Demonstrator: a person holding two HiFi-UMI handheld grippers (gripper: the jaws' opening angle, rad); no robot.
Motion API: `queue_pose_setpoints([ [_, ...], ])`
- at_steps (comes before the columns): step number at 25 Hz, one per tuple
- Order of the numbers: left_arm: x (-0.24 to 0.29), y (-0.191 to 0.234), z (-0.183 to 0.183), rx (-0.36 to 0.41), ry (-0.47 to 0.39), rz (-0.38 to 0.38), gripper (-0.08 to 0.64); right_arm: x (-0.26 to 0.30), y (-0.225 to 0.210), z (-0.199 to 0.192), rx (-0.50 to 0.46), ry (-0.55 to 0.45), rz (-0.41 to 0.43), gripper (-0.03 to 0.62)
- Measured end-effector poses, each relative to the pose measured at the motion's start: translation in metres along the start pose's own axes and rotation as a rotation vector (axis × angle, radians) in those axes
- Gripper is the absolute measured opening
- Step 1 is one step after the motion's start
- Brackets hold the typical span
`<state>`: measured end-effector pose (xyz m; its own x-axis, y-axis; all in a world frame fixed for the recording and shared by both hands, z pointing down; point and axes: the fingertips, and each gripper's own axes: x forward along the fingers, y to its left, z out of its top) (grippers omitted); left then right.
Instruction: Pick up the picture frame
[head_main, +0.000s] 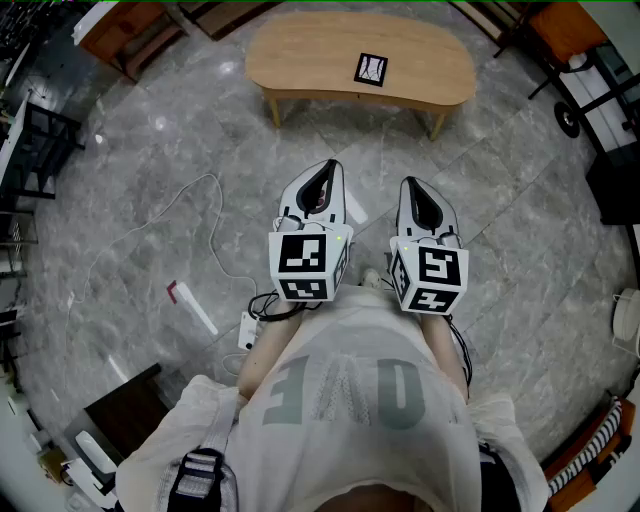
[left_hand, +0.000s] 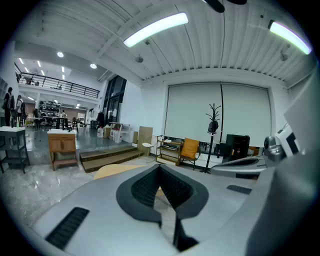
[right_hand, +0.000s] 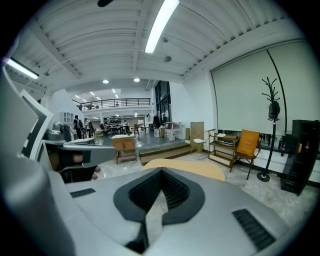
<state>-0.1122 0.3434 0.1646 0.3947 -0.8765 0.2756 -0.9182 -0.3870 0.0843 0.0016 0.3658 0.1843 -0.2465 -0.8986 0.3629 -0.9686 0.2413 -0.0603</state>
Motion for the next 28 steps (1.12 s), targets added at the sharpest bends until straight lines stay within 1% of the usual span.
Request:
queue_pose_setpoints([
  [3,0.000,0.004,0.003,0.011,-0.008,-0.006,0.009,0.002,0.004,0.002,-0.001,-0.005,-0.006,0.003],
  [11,0.004,0.023,0.008,0.013,-0.024,-0.039,0.009,0.019,0.023,0.003,-0.017,-0.001,-0.015,0.003],
  [16,0.009,0.044,0.009,-0.004,-0.030,-0.065,0.009,0.028,0.034,0.012,0.036,-0.058,-0.047,0.003],
  [18,0.009,0.050,0.008,-0.011,-0.034,-0.077,0.009,0.027,0.037,0.010,0.031,-0.059,-0.069,0.003],
  [24,0.017,0.059,0.006,-0.013,-0.046,-0.101,0.009,0.027,0.038,0.003,0.010,-0.063,-0.110,0.003],
  [28,0.029,0.066,0.014,-0.004,-0.057,-0.100,0.009,0.033,0.031,0.011,0.018,-0.086,-0.124,0.003],
])
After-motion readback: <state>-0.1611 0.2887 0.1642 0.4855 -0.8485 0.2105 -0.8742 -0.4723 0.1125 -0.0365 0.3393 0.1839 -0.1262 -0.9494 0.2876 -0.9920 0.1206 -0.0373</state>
